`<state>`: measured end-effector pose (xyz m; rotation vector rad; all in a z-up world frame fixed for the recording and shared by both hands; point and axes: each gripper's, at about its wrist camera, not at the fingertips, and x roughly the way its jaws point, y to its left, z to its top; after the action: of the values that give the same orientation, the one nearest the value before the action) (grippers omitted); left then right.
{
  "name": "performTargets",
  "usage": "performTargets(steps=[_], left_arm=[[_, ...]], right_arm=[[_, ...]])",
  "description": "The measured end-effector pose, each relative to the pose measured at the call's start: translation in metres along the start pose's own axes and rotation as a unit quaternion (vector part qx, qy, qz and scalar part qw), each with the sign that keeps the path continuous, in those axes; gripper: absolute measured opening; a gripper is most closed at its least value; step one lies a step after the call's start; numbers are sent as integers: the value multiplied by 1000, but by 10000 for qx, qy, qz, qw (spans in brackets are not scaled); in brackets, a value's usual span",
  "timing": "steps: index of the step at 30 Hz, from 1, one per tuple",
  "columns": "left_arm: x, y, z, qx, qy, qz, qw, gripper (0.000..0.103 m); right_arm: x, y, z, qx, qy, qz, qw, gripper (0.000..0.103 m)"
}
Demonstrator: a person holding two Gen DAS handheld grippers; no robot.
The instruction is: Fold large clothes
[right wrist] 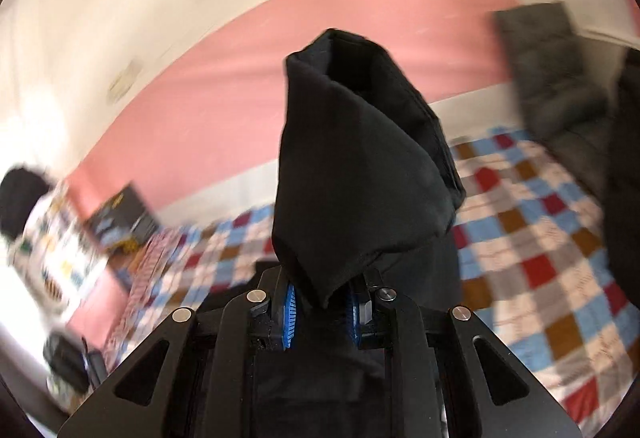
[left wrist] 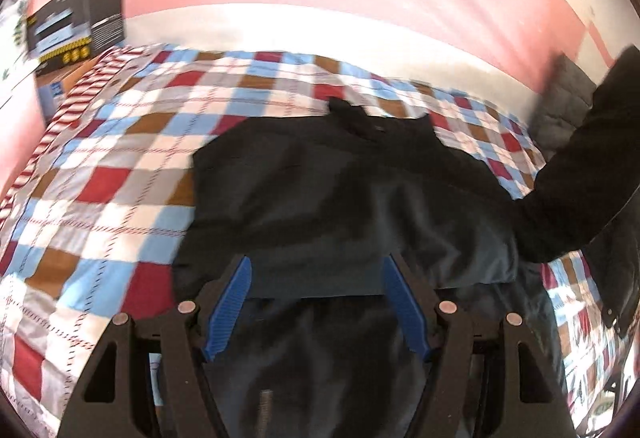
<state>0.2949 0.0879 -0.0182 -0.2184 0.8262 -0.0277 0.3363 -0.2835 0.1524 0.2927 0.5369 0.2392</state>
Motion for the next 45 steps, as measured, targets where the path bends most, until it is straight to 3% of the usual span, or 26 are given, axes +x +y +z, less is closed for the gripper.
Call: performTargets(steps=[5, 12, 14, 16, 17, 20, 24, 29, 31, 32, 33, 34, 35, 37, 39, 41, 43, 45], left_arm=[[-2, 47, -5, -346, 3, 180, 9992, 70], [-4, 97, -17, -681, 14, 331, 9971, 70], [-3, 104, -20, -713, 31, 346, 9968, 70], [-2, 109, -22, -751, 57, 333, 9966, 70], [-1, 110, -22, -775, 68, 307, 9965, 70], [2, 106, -20, -814, 80, 141, 9965, 70], [10, 82, -9, -834, 110, -319, 9959, 70], [32, 33, 15, -799, 228, -1151, 9899, 72], [53, 13, 21, -680, 377, -1261, 9890, 71], [65, 4, 22, -566, 485, -1225, 9897, 62], [76, -4, 23, -434, 578, -1211, 9900, 28], [87, -12, 24, -266, 699, -1145, 9906, 11], [92, -16, 24, -133, 725, -1031, 9919, 8], [87, -17, 26, 138, 373, -738, 9965, 8], [83, -12, 25, 342, 127, -405, 9985, 8], [94, 1, 20, 263, 266, -195, 9991, 7], [115, 16, 11, 212, 563, 287, 9978, 0], [125, 30, 5, -55, 746, 183, 9970, 0]], right_arm=[[71, 76, -53, -446, 760, 455, 9951, 20], [187, 119, -144, -821, 1958, 528, 9758, 25], [217, 126, -171, -922, 2369, 520, 9658, 36], [229, 129, -189, -826, 2693, 689, 9570, 59], [230, 129, -195, -741, 2799, 822, 9536, 64], [210, 131, -193, -754, 2638, 1145, 9548, 67], [164, 103, -170, -423, 2167, 1427, 9648, 67], [135, 41, -149, -174, 1651, 633, 9841, 67], [130, 10, -145, 80, 1624, 335, 9861, 65], [126, -9, -144, 224, 1591, 135, 9869, 61], [124, -21, -143, 310, 1562, 10, 9872, 52], [121, -37, -142, 403, 1529, -151, 9873, 44], [122, -44, -142, 443, 1514, -266, 9871, 38], [123, -61, -139, 484, 1511, -458, 9863, 25], [131, -69, -141, 442, 1501, -563, 9861, 25], [142, -73, -149, 333, 1573, -660, 9848, 25], [163, -78, -167, 333, 1850, -715, 9796, 25], [175, -84, -182, 323, 2048, -729, 9756, 24]])
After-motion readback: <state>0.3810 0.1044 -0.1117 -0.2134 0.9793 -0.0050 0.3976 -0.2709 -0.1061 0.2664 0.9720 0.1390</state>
